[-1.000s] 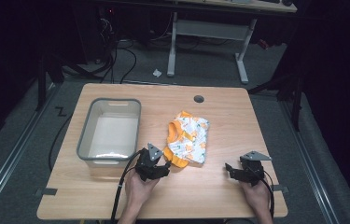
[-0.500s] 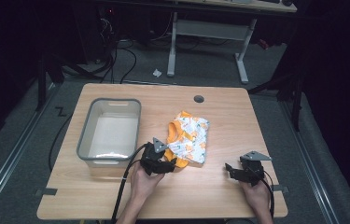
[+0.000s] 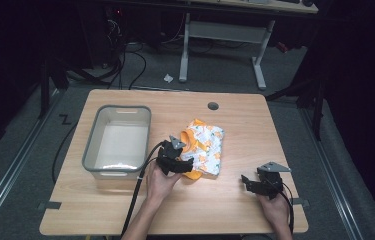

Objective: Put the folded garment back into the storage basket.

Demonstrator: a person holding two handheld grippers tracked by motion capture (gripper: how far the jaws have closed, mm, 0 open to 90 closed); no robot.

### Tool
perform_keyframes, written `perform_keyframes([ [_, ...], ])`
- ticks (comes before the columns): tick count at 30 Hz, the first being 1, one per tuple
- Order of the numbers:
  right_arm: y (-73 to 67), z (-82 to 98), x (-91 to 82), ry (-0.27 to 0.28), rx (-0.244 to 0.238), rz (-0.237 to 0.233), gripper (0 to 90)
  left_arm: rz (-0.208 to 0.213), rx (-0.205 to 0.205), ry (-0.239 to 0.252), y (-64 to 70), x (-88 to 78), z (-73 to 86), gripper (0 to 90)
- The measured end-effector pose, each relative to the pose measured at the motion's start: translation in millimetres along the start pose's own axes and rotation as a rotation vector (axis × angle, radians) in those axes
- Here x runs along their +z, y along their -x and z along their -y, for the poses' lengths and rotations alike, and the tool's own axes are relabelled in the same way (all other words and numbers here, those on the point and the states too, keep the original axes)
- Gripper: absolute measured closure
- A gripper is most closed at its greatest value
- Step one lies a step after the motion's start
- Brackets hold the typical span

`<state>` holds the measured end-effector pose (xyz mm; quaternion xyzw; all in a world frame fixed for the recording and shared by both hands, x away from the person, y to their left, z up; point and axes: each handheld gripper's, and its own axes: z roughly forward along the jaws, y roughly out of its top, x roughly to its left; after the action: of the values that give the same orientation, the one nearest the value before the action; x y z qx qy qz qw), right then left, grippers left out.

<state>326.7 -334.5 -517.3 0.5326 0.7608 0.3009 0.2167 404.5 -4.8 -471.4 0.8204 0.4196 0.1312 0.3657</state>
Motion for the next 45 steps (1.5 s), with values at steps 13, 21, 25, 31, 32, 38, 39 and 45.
perform_keyframes([
  [13,0.0,0.0,0.0,0.000,0.000,0.000,27.3,-0.007,-0.028,-0.012,-8.1,29.7,-20.8,25.1],
  [21,0.0,0.0,0.0,0.000,0.000,0.000,27.3,-0.022,-0.045,-0.042,-15.8,47.4,-18.9,25.0],
  [25,0.0,0.0,0.0,0.000,0.000,0.000,27.3,-0.022,-0.040,-0.056,-15.1,54.1,-17.3,24.9],
  [31,0.0,0.0,0.0,0.000,0.000,0.000,27.3,-0.010,-0.044,-0.089,-15.3,63.5,-13.7,25.4],
  [32,0.0,0.0,0.0,0.000,0.000,0.000,27.3,0.002,-0.051,-0.106,-15.3,67.6,-11.8,25.8],
  [38,0.0,0.1,0.0,0.000,0.000,0.000,27.3,0.018,-0.049,-0.102,-14.3,69.1,-9.2,31.7],
  [39,0.0,0.1,0.0,0.000,0.000,0.000,27.3,0.020,-0.041,-0.102,-12.8,68.7,-9.1,33.6],
  [45,0.0,0.1,0.0,0.000,0.000,0.000,27.3,0.027,-0.040,-0.104,-8.6,67.3,-9.1,46.5],
])
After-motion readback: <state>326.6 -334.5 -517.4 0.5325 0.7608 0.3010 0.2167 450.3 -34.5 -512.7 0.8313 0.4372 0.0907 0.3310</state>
